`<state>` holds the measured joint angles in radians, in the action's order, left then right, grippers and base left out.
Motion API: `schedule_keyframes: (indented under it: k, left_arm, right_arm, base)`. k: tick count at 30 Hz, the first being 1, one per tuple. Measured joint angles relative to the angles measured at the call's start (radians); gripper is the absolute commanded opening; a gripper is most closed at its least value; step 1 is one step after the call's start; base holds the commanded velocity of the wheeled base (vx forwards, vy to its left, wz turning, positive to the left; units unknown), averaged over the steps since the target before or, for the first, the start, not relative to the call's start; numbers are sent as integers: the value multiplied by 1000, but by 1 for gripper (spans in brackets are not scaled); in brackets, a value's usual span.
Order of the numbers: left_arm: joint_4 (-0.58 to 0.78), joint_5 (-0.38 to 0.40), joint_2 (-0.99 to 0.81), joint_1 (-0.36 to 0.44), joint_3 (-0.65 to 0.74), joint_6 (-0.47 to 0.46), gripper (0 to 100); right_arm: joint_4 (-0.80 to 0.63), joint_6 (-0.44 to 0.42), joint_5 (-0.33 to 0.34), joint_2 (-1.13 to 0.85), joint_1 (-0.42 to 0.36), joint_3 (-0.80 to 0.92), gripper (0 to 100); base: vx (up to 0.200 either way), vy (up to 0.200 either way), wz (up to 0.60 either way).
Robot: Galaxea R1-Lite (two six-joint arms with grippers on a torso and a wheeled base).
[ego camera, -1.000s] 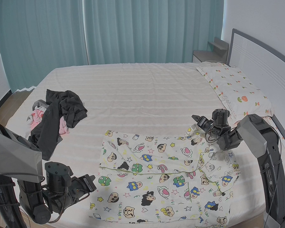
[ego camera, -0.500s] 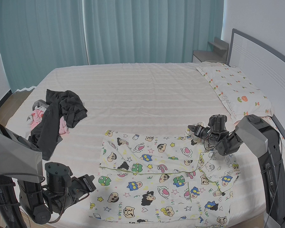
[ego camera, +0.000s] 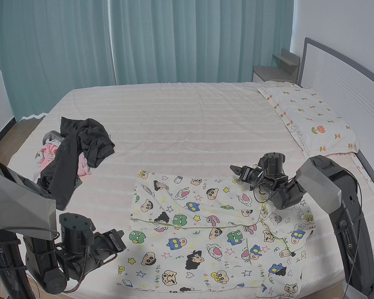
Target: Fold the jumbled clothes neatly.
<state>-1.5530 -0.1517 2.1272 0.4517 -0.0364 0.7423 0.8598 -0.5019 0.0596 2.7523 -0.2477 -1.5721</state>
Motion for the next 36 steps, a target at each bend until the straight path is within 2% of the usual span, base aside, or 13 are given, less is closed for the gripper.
schedule_keyframes:
  k: [6,11,15,23,32,36]
  left_arm:
    - [0,0,2,-1,0,0,0]
    - [0,0,3,0,0,1,0]
    - [0,0,3,1,1,1,0]
    - [0,0,3,3,3,1,0]
    - [0,3,10,6,7,4,0]
    - [0,6,19,10,10,5,0]
  right_arm:
    - [9,-2,-14,-25,34,27,100]
    - [37,-4,-17,-89,75,153,100]
    - [86,-4,-15,-146,99,275,100]
    - [178,-16,-12,-326,132,603,100]
    - [287,-77,-7,-577,148,1046,100]
    - [384,-93,-4,-663,153,1257,100]
  base:
    - [0,0,0]
    - [0,0,0]
    - [-200,0,0]
    - [-200,0,0]
    - [-200,0,0]
    - [0,0,0]
